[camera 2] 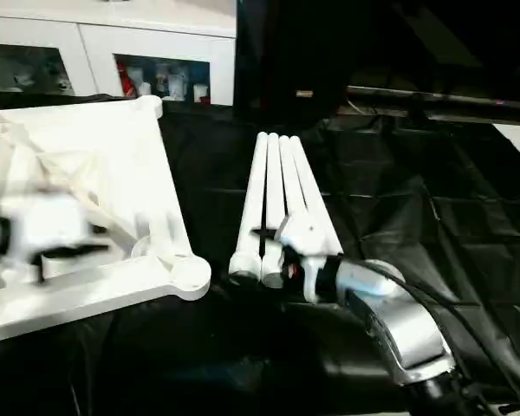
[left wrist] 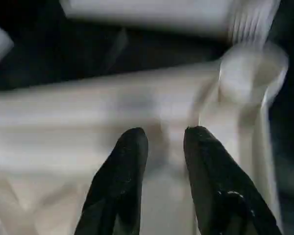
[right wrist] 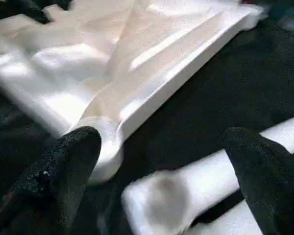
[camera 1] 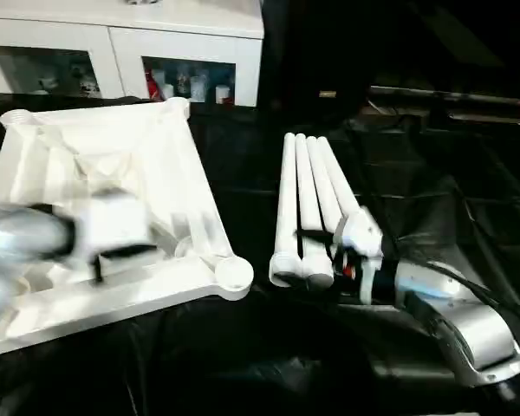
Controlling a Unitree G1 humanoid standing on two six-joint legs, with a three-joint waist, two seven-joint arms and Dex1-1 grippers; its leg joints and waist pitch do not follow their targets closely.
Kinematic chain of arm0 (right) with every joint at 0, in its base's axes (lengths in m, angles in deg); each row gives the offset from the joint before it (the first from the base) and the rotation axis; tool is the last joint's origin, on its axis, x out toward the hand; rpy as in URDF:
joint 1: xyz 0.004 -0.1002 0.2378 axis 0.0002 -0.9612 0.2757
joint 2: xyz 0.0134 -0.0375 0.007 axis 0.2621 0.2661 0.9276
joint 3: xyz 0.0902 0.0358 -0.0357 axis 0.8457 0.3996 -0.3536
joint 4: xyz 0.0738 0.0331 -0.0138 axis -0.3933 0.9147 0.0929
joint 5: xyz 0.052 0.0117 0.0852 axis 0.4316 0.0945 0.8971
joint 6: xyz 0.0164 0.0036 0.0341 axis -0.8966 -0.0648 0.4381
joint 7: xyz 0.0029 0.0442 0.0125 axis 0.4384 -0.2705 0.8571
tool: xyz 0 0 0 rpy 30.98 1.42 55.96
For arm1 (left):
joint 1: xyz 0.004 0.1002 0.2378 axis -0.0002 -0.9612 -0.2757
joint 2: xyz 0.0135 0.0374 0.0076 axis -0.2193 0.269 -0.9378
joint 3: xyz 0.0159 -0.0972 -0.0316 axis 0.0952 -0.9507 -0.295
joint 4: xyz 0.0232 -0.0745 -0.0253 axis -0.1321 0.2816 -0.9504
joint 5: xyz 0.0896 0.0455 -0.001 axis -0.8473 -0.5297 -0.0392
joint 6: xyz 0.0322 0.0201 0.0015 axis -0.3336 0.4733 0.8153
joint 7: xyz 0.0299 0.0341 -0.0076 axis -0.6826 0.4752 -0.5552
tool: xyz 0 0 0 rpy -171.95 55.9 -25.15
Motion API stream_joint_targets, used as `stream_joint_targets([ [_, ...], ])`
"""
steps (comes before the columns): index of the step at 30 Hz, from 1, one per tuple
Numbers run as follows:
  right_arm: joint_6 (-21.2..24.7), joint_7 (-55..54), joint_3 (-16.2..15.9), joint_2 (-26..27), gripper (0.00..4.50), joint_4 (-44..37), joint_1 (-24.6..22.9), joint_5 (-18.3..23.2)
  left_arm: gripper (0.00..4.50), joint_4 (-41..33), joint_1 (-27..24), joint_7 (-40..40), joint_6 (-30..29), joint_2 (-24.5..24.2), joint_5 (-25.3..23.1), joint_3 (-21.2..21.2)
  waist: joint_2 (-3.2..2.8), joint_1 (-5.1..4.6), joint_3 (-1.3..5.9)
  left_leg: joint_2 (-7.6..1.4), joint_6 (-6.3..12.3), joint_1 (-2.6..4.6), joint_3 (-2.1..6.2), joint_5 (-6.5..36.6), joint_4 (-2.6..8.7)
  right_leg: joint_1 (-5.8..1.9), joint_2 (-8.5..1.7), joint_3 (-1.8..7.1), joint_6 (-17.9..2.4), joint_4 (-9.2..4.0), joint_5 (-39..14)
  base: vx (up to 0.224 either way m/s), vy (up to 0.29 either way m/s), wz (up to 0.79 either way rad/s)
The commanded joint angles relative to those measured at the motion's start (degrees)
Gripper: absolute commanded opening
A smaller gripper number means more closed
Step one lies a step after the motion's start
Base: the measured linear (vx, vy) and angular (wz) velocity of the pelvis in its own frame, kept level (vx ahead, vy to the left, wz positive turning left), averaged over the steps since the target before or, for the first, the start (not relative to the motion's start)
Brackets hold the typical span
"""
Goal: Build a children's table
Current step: Move table base, then pick table leg
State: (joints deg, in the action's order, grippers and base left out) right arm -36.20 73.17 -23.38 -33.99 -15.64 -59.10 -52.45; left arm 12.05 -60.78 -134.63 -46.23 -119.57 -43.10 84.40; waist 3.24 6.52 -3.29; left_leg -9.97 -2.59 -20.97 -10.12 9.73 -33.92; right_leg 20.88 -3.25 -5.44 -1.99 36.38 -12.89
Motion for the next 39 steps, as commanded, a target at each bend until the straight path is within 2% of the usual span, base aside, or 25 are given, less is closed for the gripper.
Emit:
stream_joint_targets([
  [1,4.0,-2.4,1.6,0.8,4.50,-1.4,1.8,1.4,1.73,-2.2,0.6,1.3,-1.1,1.8,2.2,0.1,-1.07,-0.11,2.80,-4.04,-3.06,1.84,1.76,16.6,4.50,-0.64,-6.17,4.26,-9.4,-4.93,-15.9,0.000,0.000,0.00],
  [2,8.1,-4.9,3.8,3.6,4.50,0.7,4.0,4.4,1.84,-3.5,0.2,2.7,-1.8,4.1,3.3,0.7,-1.16,-0.12,2.91,-4.01,-3.20,1.70,1.88,16.8,4.57,-0.89,-6.30,4.40,-8.7,-4.91,-16.2,0.000,0.000,0.00],
  [4,12.3,-10.7,7.4,8.5,4.50,5.5,8.0,6.2,2.00,-4.8,-0.6,4.4,-3.3,7.8,5.1,2.3,-1.25,-0.21,3.05,-3.95,-4.11,1.67,1.98,17.5,4.53,-0.70,-6.38,4.36,-8.8,-4.96,-16.5,0.000,0.000,0.00],
  [5,12.4,-11.3,7.4,8.9,4.50,6.1,8.4,5.8,2.12,-4.8,-0.8,4.5,-3.3,8.3,5.3,2.7,-1.11,-0.33,3.00,-3.88,-4.50,1.57,1.98,17.7,4.64,-0.68,-6.30,4.31,-8.6,-5.00,-17.0,0.000,0.000,0.00],
  [6,12.3,-11.6,6.9,9.1,4.50,6.8,8.9,5.0,2.12,-4.7,-1.1,4.9,-3.2,9.2,5.3,3.2,-1.30,-0.13,3.24,-3.83,-5.07,1.59,1.91,17.2,4.49,-0.76,-6.20,4.32,-8.0,-4.88,-15.9,0.000,0.000,0.00],
  [9,14.1,-12.7,6.8,9.7,4.50,7.5,9.4,4.1,2.52,-4.4,-1.1,5.8,-3.9,10.4,5.6,3.6,-0.96,-0.06,3.32,-3.68,-4.82,1.34,1.75,15.3,4.58,-1.13,-5.94,4.38,-6.9,-4.62,-13.1,0.000,0.000,0.00],
  [10,16.9,-14.7,7.1,10.5,4.50,8.3,10.3,3.2,2.58,-4.2,-0.7,6.5,-5.0,11.5,5.9,3.7,-0.20,-0.19,3.27,-3.69,-4.62,1.18,1.68,14.4,4.61,-1.24,-5.89,4.37,-6.9,-4.65,-12.7,0.000,0.000,0.00],
  [11,18.3,-15.5,7.2,10.9,4.50,8.8,10.8,2.9,2.60,-4.0,-0.5,6.5,-5.3,11.7,5.8,3.8,1.13,-0.10,3.31,-3.66,-4.09,1.09,1.51,13.1,4.54,-1.32,-5.95,4.29,-6.8,-4.72,-13.0,0.000,0.000,0.00],
  [12,21.6,-17.4,7.3,11.9,4.50,10.2,12.1,2.0,2.66,-3.6,0.0,6.7,-5.9,12.2,5.7,4.1,0.51,0.02,3.24,-3.55,-3.99,0.98,1.67,12.4,4.48,-1.36,-6.12,4.36,-6.9,-4.40,-13.3,0.000,0.000,0.00],
  [13,22.5,-18.0,7.2,12.4,4.50,11.7,13.0,1.6,2.66,-3.6,0.2,6.4,-6.7,11.8,6.1,3.8,0.64,0.00,3.27,-3.46,-3.94,1.06,1.59,12.1,4.52,-1.24,-6.09,4.33,-6.8,-4.59,-14.2,0.000,0.000,0.00],
  [14,23.4,-18.8,7.2,12.8,4.50,12.6,13.6,1.9,2.94,-3.9,0.2,6.4,-7.4,11.6,6.4,3.6,0.19,0.03,3.39,-3.49,-4.60,0.95,1.71,12.2,4.48,-1.23,-6.23,4.36,-6.5,-4.49,-14.6,0.000,0.000,0.00],
  [15,23.9,-19.5,7.0,13.1,4.50,13.7,14.4,1.8,3.03,-4.4,0.1,6.3,-8.0,11.2,6.8,3.2,0.13,-0.21,3.29,-3.71,-5.81,0.92,1.90,13.0,4.81,-1.14,-5.91,4.15,-5.8,-4.31,-13.0,0.000,0.000,0.00],
  [16,24.4,-20.7,6.4,13.7,4.50,16.0,15.8,1.4,3.03,-4.8,-0.3,5.9,-8.6,10.1,7.2,3.0,-0.25,-0.10,3.29,-3.71,-6.20,1.15,1.97,14.0,4.82,-0.98,-5.92,4.14,-5.7,-4.27,-12.9,0.000,0.000,0.00],
  [17,24.6,-21.3,6.2,14.0,4.50,17.1,16.5,1.2,3.07,-5.0,-0.6,5.7,-8.9,9.6,7.4,3.0,-0.11,-0.21,3.19,-3.59,-6.73,1.41,1.93,16.1,4.83,-0.77,-5.92,4.20,-5.9,-4.41,-13.7,0.000,0.000,0.00],
  [18,24.7,-22.3,6.5,15.1,4.50,19.7,18.1,1.1,3.14,-5.6,-1.2,4.8,-9.4,8.4,7.9,3.1,-0.59,-0.14,3.26,-3.52,-7.15,1.46,2.05,16.8,4.71,-0.69,-6.14,4.25,-6.3,-4.26,-13.9,0.000,0.000,0.00],
  [19,24.7,-22.3,6.5,15.1,4.50,19.7,18.1,1.1,3.27,-5.6,-1.2,4.8,-9.4,8.4,7.9,3.1,-0.12,-0.34,3.16,-3.44,-7.19,1.23,1.98,17.2,4.82,-0.89,-6.01,4.25,-6.2,-4.47,-14.7,0.000,0.000,0.00],
  [20,24.8,-23.6,7.4,16.5,4.50,22.5,19.7,1.0,3.27,-6.4,-1.6,3.9,-10.0,7.4,8.2,3.2,-0.73,-0.08,3.17,-3.50,-7.35,1.35,2.08,17.3,4.78,-0.81,-6.19,4.32,-6.2,-4.45,-14.6,0.000,0.000,0.00],
  [21,24.9,-24.0,7.8,17.1,4.50,23.6,20.3,1.1,3.43,-6.5,-1.6,3.7,-10.4,7.2,8.3,3.3,-0.47,-0.19,3.15,-3.58,-7.42,1.50,2.01,17.6,4.78,-0.63,-6.10,4.35,-6.5,-4.50,-14.2,0.000,0.000,0.00],
  [22,24.9,-24.3,8.0,17.4,4.50,24.4,20.8,0.9,3.49,-6.6,-1.5,3.4,-10.7,7.0,8.4,3.4,-0.84,0.04,3.23,-3.61,-7.57,1.60,2.01,17.5,4.73,-0.61,-6.10,4.37,-6.6,-4.40,-13.6,0.000,0.000,0.00],
  [24,25.5,-26.5,8.1,18.6,4.50,28.6,23.1,-1.0,3.67,-6.6,-1.2,2.6,-11.6,6.4,8.3,4.1,-1.01,0.13,3.16,-3.64,-8.14,1.67,1.93,17.5,4.83,-0.52,-5.88,4.35,-7.1,-4.14,-11.6,0.000,0.000,0.00],
  [31,26.6,-29.1,7.9,19.6,4.50,34.5,26.2,-2.2,4.15,-5.2,-0.7,2.5,-11.6,5.0,8.3,5.0,-1.16,-0.28,3.11,-3.53,-9.02,1.54,1.98,18.1,4.92,-0.70,-5.90,4.42,-6.3,-4.03,-12.3,0.000,0.000,0.00],
  [32,26.8,-29.7,7.6,19.6,4.50,36.3,27.1,-2.7,4.35,-5.0,-0.6,2.3,-11.7,4.9,8.3,5.0,-1.20,-0.31,3.07,-3.55,-9.02,1.51,1.96,18.2,4.89,-0.73,-5.98,4.47,-6.3,-4.14,-12.6,0.000,0.000,0.00],
  [35,25.6,-30.3,8.0,20.0,4.50,39.4,28.7,-3.5,4.47,-4.6,-0.4,1.7,-11.8,4.5,7.9,5.4,-0.96,-0.39,3.09,-3.57,-8.92,1.54,1.87,17.7,4.83,-0.70,-5.98,4.51,-6.3,-4.19,-12.7,0.000,0.000,0.00],
  [36,25.6,-30.2,8.0,20.1,4.50,39.9,29.0,-3.5,4.47,-4.7,-0.4,1.7,-11.8,4.5,7.9,5.4,-1.11,-0.39,3.12,-3.58,-8.98,1.62,1.89,17.9,4.81,-0.62,-5.95,4.50,-6.3,-4.09,-12.7,0.000,0.000,0.00],
  [39,25.8,-30.0,8.2,20.7,4.50,43.1,30.2,-3.7,4.47,-5.6,-0.5,1.5,-12.8,4.5,8.7,5.4,-1.05,-0.45,3.11,-3.63,-8.90,1.48,1.89,17.4,4.84,-0.70,-5.95,4.48,-6.6,-3.98,-12.0,0.000,0.000,0.00],
])
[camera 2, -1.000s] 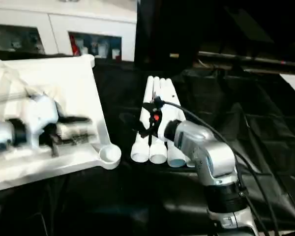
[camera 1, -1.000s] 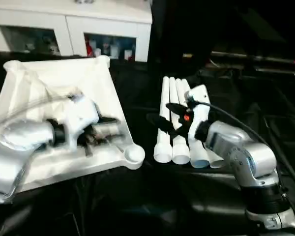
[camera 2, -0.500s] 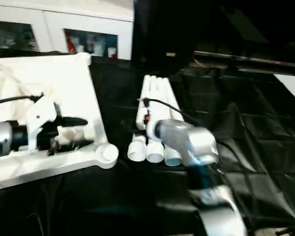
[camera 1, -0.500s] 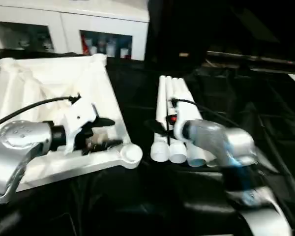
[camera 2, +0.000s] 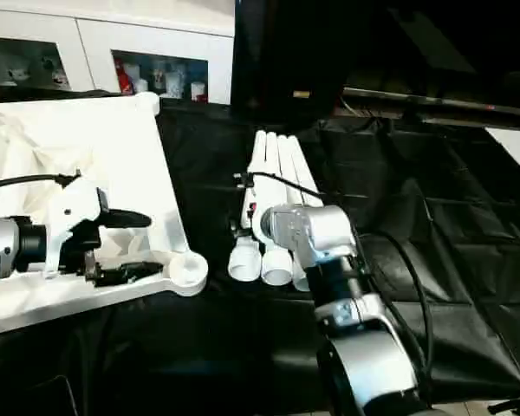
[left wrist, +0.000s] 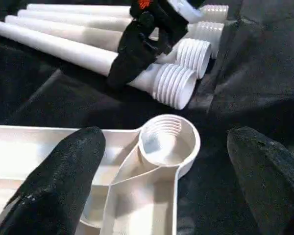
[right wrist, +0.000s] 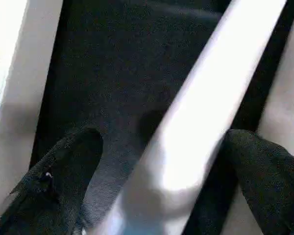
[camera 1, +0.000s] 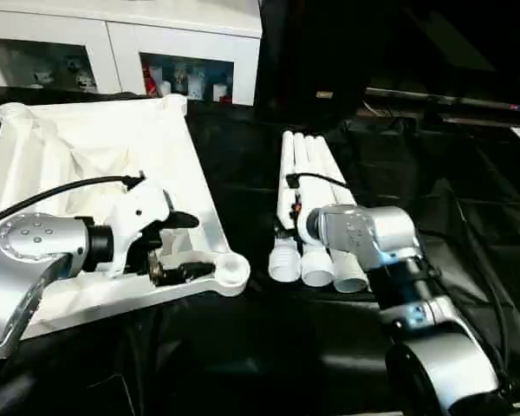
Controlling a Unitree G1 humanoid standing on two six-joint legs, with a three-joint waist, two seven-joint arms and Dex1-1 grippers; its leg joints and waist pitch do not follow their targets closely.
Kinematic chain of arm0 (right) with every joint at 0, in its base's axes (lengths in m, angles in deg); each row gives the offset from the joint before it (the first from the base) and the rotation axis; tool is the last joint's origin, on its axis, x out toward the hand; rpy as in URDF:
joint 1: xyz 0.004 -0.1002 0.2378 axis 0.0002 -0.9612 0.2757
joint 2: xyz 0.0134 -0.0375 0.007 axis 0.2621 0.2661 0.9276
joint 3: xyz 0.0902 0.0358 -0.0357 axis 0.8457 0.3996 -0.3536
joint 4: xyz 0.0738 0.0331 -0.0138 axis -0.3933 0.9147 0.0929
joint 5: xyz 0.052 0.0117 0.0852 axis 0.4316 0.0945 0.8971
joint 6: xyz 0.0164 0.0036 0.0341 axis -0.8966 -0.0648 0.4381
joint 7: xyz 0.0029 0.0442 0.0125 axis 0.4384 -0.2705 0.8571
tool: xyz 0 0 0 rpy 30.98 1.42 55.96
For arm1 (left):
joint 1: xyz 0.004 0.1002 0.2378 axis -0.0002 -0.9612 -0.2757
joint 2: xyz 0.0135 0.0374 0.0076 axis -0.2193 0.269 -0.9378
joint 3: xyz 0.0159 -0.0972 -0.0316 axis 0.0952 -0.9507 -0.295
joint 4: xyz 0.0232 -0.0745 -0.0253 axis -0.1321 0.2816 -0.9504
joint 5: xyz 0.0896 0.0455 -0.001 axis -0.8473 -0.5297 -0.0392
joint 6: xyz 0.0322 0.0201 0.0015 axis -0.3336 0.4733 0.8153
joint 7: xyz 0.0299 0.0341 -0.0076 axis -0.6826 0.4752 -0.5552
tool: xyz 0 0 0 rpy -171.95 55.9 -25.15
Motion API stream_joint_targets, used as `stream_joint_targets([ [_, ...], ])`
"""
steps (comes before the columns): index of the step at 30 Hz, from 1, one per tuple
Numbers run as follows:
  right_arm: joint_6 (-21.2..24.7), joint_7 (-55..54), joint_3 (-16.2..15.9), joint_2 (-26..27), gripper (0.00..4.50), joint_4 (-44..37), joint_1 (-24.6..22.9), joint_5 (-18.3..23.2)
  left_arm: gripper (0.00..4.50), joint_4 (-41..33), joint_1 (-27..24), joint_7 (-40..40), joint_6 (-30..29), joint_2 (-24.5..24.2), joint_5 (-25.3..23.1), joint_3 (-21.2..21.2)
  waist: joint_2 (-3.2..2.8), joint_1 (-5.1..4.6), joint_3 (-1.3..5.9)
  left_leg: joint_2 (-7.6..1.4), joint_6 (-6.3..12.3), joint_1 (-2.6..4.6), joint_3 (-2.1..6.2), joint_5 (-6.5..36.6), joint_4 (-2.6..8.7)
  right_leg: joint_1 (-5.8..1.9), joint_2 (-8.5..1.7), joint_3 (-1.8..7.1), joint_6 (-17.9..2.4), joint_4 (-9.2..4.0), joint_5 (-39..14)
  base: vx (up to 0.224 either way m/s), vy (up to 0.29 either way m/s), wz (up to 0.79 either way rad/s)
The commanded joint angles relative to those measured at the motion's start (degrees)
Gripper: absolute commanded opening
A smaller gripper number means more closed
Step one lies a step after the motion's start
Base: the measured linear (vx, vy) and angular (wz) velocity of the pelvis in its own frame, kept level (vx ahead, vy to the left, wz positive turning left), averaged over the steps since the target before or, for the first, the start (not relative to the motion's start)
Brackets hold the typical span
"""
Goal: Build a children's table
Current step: Pick table leg
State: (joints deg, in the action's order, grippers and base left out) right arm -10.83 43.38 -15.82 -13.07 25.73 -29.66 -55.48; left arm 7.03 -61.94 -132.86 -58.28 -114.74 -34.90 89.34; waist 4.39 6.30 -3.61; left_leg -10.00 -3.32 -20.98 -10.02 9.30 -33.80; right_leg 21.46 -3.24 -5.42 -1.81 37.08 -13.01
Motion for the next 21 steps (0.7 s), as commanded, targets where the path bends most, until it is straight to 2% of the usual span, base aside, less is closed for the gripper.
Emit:
stream_joint_targets([
  [1,0.5,-0.3,0.6,-0.1,4.50,2.6,1.1,-0.9,4.47,-0.7,0.6,-0.3,-0.8,-0.5,0.7,0.6,-2.15,-0.22,3.46,-3.65,-8.18,1.53,1.75,17.6,4.71,-1.26,-5.94,4.49,-6.8,-4.61,-11.2,0.000,0.000,0.00],
  [7,-0.3,-0.2,0.3,0.6,4.50,8.5,2.9,-1.8,4.47,-1.6,0.0,-0.3,-1.1,-0.8,1.2,0.8,-2.12,-0.17,3.43,-3.60,-8.40,1.46,1.67,17.5,4.72,-1.28,-6.01,4.50,-6.8,-4.65,-11.5,0.000,0.000,0.00],
  [16,-3.3,-0.2,0.9,0.6,3.57,16.3,5.0,-2.9,4.50,-2.8,0.5,-0.2,-1.7,-0.4,1.4,1.8,-1.90,-0.33,3.26,-3.68,-8.49,1.53,1.72,19.2,4.75,-1.04,-6.10,4.55,-6.1,-4.91,-14.8,0.000,0.000,0.00],
  [19,-4.5,-0.6,3.0,0.4,3.31,18.8,5.8,-2.3,4.50,-3.9,0.4,-0.2,-2.2,-1.1,1.5,2.5,-1.92,-0.29,3.30,-3.76,-8.56,1.67,1.80,20.2,4.72,-0.95,-6.21,4.58,-5.9,-5.06,-16.1,0.000,0.000,0.00],
  [21,-4.6,-0.6,3.3,0.4,3.22,19.1,5.8,-2.2,4.50,-4.0,0.3,-0.3,-2.2,-1.2,1.5,2.6,-2.02,-0.27,3.28,-3.71,-8.49,1.64,1.80,20.4,4.73,-0.94,-6.14,4.55,-6.0,-5.07,-16.1,0.000,0.000,0.00],
])
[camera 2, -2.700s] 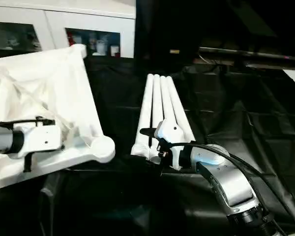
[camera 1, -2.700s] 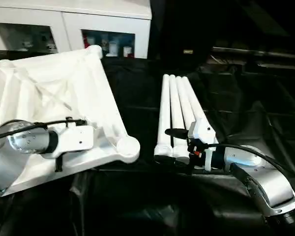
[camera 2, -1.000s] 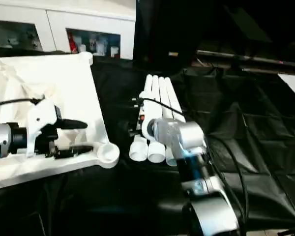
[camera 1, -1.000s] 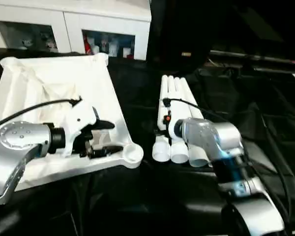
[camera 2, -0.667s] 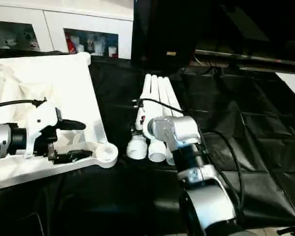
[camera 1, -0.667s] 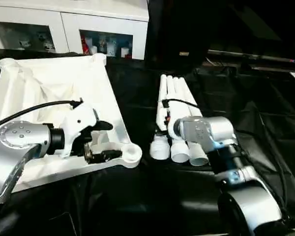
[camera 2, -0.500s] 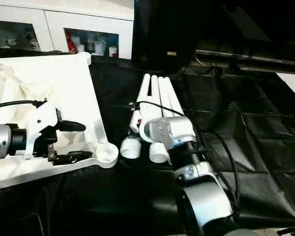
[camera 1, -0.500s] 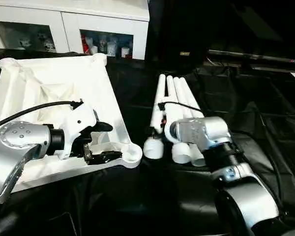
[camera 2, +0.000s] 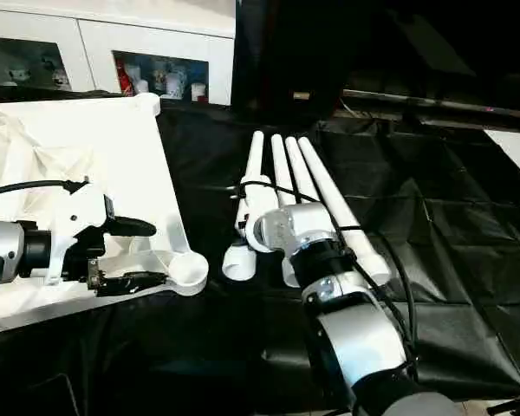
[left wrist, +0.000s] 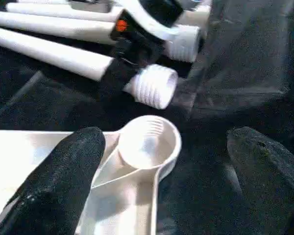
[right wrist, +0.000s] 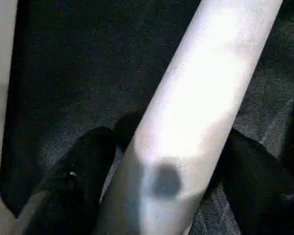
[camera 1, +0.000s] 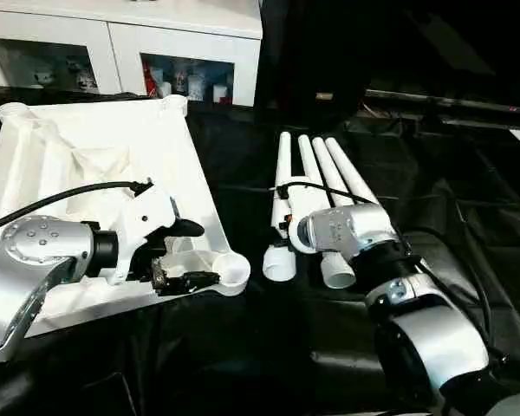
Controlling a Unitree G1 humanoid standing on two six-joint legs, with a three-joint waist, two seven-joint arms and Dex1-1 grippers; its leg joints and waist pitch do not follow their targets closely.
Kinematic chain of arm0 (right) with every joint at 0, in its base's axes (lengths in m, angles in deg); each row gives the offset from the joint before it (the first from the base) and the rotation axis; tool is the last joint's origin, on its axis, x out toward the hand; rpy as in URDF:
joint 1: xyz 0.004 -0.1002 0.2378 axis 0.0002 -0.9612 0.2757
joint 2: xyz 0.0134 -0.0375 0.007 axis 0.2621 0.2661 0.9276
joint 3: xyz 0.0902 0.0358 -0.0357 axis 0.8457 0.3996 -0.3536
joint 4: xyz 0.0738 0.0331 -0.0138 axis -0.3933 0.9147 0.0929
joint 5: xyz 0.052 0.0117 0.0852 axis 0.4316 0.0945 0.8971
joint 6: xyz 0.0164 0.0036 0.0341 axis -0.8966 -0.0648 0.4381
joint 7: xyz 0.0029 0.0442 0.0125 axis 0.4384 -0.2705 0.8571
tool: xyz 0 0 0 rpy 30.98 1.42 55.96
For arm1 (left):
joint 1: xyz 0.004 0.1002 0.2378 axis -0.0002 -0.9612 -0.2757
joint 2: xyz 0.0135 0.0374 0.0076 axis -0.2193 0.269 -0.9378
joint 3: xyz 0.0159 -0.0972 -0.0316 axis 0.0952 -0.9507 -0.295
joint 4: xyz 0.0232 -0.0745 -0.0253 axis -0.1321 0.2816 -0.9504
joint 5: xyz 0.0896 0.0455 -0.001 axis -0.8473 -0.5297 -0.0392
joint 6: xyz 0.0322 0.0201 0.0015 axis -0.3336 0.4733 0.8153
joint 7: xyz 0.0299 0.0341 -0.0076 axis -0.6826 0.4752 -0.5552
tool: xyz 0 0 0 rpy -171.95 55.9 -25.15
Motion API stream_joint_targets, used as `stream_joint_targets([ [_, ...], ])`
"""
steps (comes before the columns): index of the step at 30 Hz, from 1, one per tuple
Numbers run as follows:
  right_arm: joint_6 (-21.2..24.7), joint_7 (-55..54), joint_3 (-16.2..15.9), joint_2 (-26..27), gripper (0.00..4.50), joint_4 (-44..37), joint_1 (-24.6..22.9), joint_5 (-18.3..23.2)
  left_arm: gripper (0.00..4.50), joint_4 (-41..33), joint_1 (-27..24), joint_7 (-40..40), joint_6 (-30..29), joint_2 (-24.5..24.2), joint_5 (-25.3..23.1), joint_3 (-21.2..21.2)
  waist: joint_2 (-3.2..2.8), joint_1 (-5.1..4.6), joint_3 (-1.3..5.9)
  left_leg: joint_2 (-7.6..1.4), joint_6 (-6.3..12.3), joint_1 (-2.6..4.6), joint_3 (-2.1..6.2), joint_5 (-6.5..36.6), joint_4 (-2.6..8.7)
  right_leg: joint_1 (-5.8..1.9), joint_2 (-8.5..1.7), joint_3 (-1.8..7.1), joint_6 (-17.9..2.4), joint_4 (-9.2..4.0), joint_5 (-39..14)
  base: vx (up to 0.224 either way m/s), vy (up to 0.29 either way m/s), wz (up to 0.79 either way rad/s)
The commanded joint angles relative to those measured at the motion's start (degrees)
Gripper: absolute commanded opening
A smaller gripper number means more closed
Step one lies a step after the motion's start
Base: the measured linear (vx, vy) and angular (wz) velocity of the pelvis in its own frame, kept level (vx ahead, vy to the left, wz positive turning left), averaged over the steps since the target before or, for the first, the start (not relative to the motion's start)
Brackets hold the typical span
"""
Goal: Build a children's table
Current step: Pick table leg
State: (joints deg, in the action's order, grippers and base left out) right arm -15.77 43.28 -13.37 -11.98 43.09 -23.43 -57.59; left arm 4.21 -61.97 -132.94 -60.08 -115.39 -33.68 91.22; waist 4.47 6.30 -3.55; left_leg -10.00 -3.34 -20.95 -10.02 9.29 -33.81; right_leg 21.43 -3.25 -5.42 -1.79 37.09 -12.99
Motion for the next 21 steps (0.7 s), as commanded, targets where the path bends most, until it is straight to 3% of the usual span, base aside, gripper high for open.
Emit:
stream_joint_targets([
  [1,0.1,-0.6,1.1,-0.8,3.05,2.0,-0.5,0.0,4.50,-1.4,0.2,0.1,-0.8,-0.7,0.0,0.9,-2.24,-0.28,3.20,-3.70,-8.49,1.55,1.82,20.3,4.75,-0.90,-6.11,4.55,-6.1,-5.05,-15.9,0.000,0.000,0.00],
  [6,-0.5,-2.1,3.8,-1.5,2.65,2.8,-3.2,0.9,4.50,-2.0,-0.8,5.4,-0.8,2.0,-2.1,0.5,-1.82,-0.30,3.30,-3.73,-8.24,1.52,1.68,19.3,4.68,-1.04,-6.02,4.57,-5.9,-4.99,-15.0,0.000,0.000,0.00],
  [10,-0.5,-1.6,4.1,-2.0,2.40,2.4,-4.2,0.5,4.50,-2.3,-1.1,7.4,-1.4,3.8,-1.4,-0.3,-1.93,-0.20,3.41,-3.70,-8.20,1.49,1.76,19.1,4.73,-1.10,-5.90,4.41,-5.8,-4.97,-14.2,0.000,0.000,0.00],
  [17,-0.9,-1.8,6.0,-2.3,2.10,2.5,-4.9,1.0,4.50,-2.5,-1.9,10.1,0.6,6.4,-1.3,-1.2,-1.41,-0.26,2.99,-3.69,-8.29,2.10,2.15,25.8,4.76,-0.52,-6.25,4.32,-4.4,-6.23,-23.7,0.000,0.000,0.00],
  [21,-1.6,-2.6,7.3,-2.4,2.02,2.8,-4.8,1.9,4.50,-1.3,-1.2,10.3,1.1,6.7,-1.4,-1.0,-1.03,-0.26,3.13,-3.66,-7.73,2.03,2.23,25.2,4.73,-0.46,-6.33,4.32,-3.5,-6.39,-25.3,0.000,0.000,0.00],
])
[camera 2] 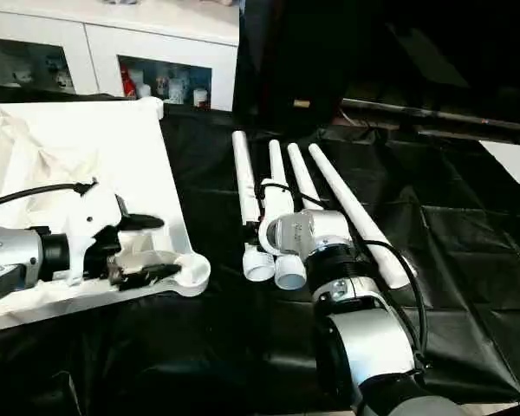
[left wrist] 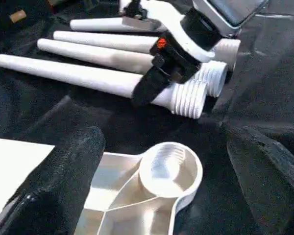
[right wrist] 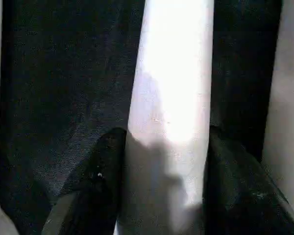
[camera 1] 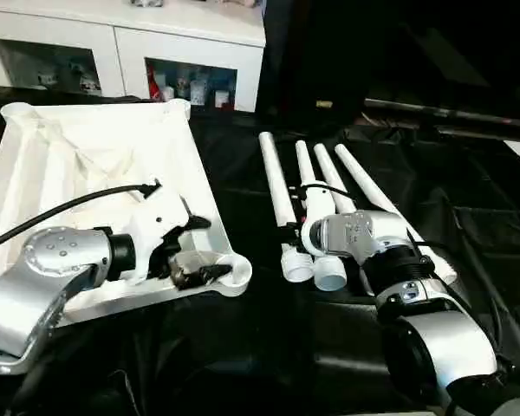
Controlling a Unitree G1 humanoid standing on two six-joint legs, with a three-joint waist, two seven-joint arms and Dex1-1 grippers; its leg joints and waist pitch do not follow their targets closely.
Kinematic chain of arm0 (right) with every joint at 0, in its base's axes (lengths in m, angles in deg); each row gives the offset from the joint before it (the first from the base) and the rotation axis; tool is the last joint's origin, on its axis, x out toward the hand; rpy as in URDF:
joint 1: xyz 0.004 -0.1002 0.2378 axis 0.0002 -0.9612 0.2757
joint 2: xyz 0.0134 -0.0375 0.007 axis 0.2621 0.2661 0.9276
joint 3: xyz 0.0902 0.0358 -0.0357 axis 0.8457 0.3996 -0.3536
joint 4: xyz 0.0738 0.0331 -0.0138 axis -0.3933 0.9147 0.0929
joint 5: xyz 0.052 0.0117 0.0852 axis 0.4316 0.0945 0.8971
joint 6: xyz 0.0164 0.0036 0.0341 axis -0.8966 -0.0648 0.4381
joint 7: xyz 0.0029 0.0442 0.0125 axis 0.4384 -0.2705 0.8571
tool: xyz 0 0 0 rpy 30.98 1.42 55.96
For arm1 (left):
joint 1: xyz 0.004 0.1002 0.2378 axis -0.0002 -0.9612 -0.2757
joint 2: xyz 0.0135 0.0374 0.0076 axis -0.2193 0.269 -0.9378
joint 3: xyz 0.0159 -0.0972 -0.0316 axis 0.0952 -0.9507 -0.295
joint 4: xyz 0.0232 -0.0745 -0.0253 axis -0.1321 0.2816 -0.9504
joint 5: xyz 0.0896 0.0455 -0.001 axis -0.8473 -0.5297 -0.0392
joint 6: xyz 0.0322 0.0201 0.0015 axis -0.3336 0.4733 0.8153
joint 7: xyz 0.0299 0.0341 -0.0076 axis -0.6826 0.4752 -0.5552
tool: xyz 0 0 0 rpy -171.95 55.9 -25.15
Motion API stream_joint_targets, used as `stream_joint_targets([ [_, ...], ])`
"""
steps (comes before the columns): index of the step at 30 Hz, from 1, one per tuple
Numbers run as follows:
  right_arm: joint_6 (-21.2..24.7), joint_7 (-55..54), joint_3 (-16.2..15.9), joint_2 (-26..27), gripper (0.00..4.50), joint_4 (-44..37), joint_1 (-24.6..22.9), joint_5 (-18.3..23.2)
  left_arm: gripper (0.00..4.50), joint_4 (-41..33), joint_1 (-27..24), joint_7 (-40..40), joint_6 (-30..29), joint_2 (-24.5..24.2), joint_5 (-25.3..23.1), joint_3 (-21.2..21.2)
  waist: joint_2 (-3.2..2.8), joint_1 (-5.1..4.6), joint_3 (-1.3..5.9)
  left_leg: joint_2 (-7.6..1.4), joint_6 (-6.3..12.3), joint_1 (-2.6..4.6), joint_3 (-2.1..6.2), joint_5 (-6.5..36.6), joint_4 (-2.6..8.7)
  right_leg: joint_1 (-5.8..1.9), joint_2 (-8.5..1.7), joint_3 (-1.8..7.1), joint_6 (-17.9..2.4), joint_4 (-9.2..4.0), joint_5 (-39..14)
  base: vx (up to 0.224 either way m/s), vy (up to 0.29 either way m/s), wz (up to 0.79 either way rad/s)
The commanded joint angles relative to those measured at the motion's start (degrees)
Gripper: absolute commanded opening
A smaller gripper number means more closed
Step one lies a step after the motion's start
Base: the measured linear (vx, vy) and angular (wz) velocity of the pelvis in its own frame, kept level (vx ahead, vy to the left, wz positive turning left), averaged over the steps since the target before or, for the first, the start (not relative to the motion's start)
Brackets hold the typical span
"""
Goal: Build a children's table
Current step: Pick table leg
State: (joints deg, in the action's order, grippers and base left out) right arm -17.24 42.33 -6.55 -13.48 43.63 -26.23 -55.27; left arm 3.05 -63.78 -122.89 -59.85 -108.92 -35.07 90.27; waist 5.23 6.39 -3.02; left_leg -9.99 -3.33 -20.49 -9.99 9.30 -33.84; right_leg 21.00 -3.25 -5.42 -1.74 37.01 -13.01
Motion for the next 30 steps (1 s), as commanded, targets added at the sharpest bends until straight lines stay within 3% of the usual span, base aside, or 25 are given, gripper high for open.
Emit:
stream_joint_targets([
  [1,-0.2,-1.6,0.5,-0.9,2.01,2.2,-2.0,-0.4,4.50,-0.2,0.6,0.2,0.9,0.2,-0.1,-0.1,-1.79,-0.36,2.60,-3.66,-7.74,1.57,2.20,25.2,4.76,-0.03,-6.32,4.32,-3.6,-6.31,-25.3,0.000,0.000,0.00],
  [7,-2.1,-0.9,3.0,-0.7,1.98,1.0,-2.3,1.2,4.50,1.6,2.4,1.1,-1.2,0.3,0.0,0.1,-1.56,-0.34,2.57,-3.61,-7.59,1.67,2.11,25.2,4.73,0.24,-6.31,4.32,-3.3,-6.36,-25.7,0.000,0.000,0.00],
  [11,-6.7,2.9,7.3,0.2,1.98,-3.5,-2.9,5.5,4.50,4.8,5.1,4.8,-1.2,3.4,0.2,-2.4,-1.30,-0.45,2.74,-3.70,-7.16,1.21,2.08,23.7,4.85,-0.17,-6.22,4.30,-3.4,-6.19,-23.9,0.000,0.000,0.00],
  [12,-7.7,3.8,8.2,0.3,1.97,-4.5,-3.1,6.5,4.50,5.4,5.8,6.0,-1.4,4.3,0.2,-2.9,-1.36,-0.15,2.90,-3.75,-7.07,1.48,1.97,23.3,4.67,-0.04,-6.29,4.32,-3.3,-6.21,-22.9,0.000,0.000,0.00],
  [13,-8.3,4.4,8.8,0.4,1.95,-5.1,-3.3,7.1,4.50,5.9,6.3,6.7,-1.6,4.8,0.1,-3.2,-1.34,-0.12,3.02,-3.74,-6.88,1.42,1.99,22.4,4.66,-0.13,-6.33,4.35,-3.6,-6.09,-21.7,0.000,0.000,0.00],
  [14,-13.3,8.7,8.3,0.4,1.92,-9.0,-5.3,7.7,4.50,7.6,8.0,9.5,-2.2,7.2,-0.4,-3.3,-0.99,-0.21,3.29,-3.79,-6.53,0.59,1.93,19.1,4.80,-0.85,-6.14,4.23,-4.4,-5.39,-17.4,0.000,0.000,0.00],
  [16,-17.2,12.6,7.2,0.3,1.91,-12.3,-7.2,7.8,4.50,9.2,9.2,11.5,-0.8,9.8,-0.3,-3.8,-0.75,0.26,3.49,-3.84,-5.23,0.65,1.40,14.9,4.31,-0.68,-6.17,4.48,-5.0,-5.09,-10.9,0.000,0.000,0.00],
  [17,-17.9,15.3,6.5,-0.1,1.91,-14.6,-8.5,8.2,4.50,10.9,10.5,12.7,-1.0,12.3,1.0,-4.5,-0.68,0.47,3.59,-3.66,-4.27,0.24,1.24,11.9,4.21,-1.20,-5.93,4.35,-5.5,-4.83,-7.6,0.000,0.000,0.00],
  [19,-16.7,18.3,6.1,-0.8,1.91,-16.9,-9.9,9.3,4.50,13.0,12.1,14.0,-0.7,15.3,2.2,-5.1,-0.30,0.43,3.65,-3.58,-3.21,-0.17,1.28,8.8,4.16,-1.73,-5.84,4.21,-6.2,-4.51,-4.3,0.026,0.001,0.00],
  [21,-14.3,23.9,6.3,-1.8,1.91,-21.5,-12.5,12.7,4.50,16.0,14.9,16.5,-2.4,20.6,4.8,-6.3,-0.27,0.59,3.80,-3.82,-2.18,0.14,1.19,7.6,3.92,-1.61,-5.90,4.16,-7.2,-4.34,-1.2,0.000,0.000,0.00],
  [23,-12.9,26.7,6.5,-2.4,1.91,-24.5,-14.1,14.9,4.50,17.7,16.8,17.7,-4.2,23.9,7.2,-7.7,0.01,0.67,3.90,-3.79,-1.23,-0.08,1.19,6.3,3.77,-1.93,-6.04,4.07,-8.2,-4.26,0.4,0.000,0.000,0.00],
  [24,-12.1,28.2,6.4,-2.8,1.91,-26.2,-15.1,16.0,4.50,19.0,18.0,18.4,-5.8,26.0,9.0,-8.8,0.29,0.47,3.82,-3.61,-0.94,-0.33,1.08,6.1,3.73,-2.11,-5.93,4.05,-8.5,-4.24,0.5,0.000,0.000,0.00],
  [30,-9.2,34.4,5.5,-4.6,1.91,-34.1,-19.0,20.8,4.50,22.9,22.6,18.7,-13.0,34.8,19.6,-13.2,0.45,0.75,3.63,-3.70,-0.01,-0.31,1.08,6.5,3.49,-2.17,-6.27,3.95,-9.0,-5.12,-3.7,0.000,0.000,0.00],
])
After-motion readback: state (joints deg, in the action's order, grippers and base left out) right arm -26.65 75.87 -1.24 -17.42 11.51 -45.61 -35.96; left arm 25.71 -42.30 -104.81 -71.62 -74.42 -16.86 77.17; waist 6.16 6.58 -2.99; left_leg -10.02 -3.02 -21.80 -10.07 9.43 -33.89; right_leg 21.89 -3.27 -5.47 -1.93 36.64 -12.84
